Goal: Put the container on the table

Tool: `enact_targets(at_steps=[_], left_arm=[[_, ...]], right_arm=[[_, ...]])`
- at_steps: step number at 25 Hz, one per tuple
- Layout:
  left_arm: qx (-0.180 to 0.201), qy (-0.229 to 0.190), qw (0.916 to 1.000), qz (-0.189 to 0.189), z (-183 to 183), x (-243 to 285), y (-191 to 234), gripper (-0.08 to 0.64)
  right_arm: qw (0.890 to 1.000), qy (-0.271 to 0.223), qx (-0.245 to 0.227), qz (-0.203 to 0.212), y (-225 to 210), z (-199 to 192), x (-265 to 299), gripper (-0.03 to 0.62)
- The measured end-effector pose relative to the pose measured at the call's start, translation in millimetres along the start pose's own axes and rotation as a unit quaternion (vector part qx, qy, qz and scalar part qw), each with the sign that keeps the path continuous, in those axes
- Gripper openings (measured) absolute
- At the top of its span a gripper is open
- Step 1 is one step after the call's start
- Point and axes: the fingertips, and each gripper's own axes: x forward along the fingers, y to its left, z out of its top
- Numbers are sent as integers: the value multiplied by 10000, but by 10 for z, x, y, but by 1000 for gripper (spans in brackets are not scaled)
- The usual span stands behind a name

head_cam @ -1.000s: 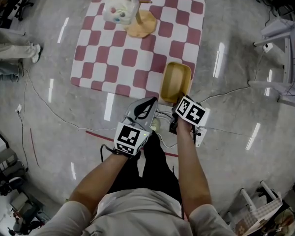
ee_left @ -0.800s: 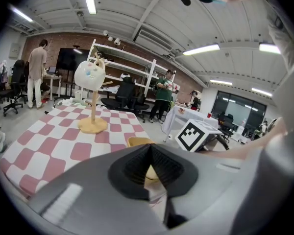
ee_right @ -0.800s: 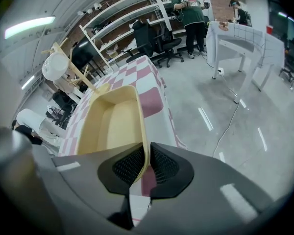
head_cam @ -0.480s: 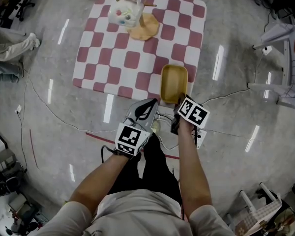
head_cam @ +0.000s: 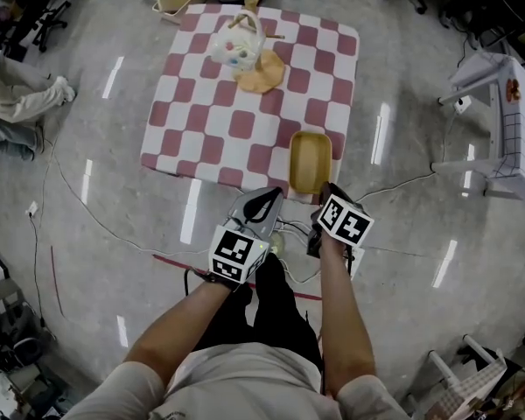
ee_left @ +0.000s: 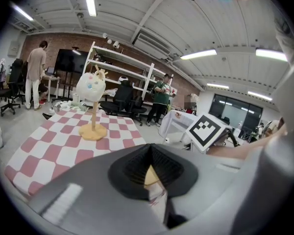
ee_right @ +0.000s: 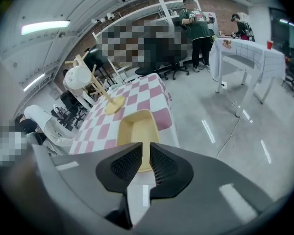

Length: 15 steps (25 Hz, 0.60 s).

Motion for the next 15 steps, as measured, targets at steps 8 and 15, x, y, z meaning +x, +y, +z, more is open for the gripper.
enact_targets(at_steps=[8,15], left_arm=[[-32,-165,9998,-137,277,-437,-108,6],[8,-362,9987,-352,573,-958,-242,6]], right_arm=[[9960,-552,-486,515,577,111,-637,14],[9877,-1072,-726,872,1066,132,-1298,11]])
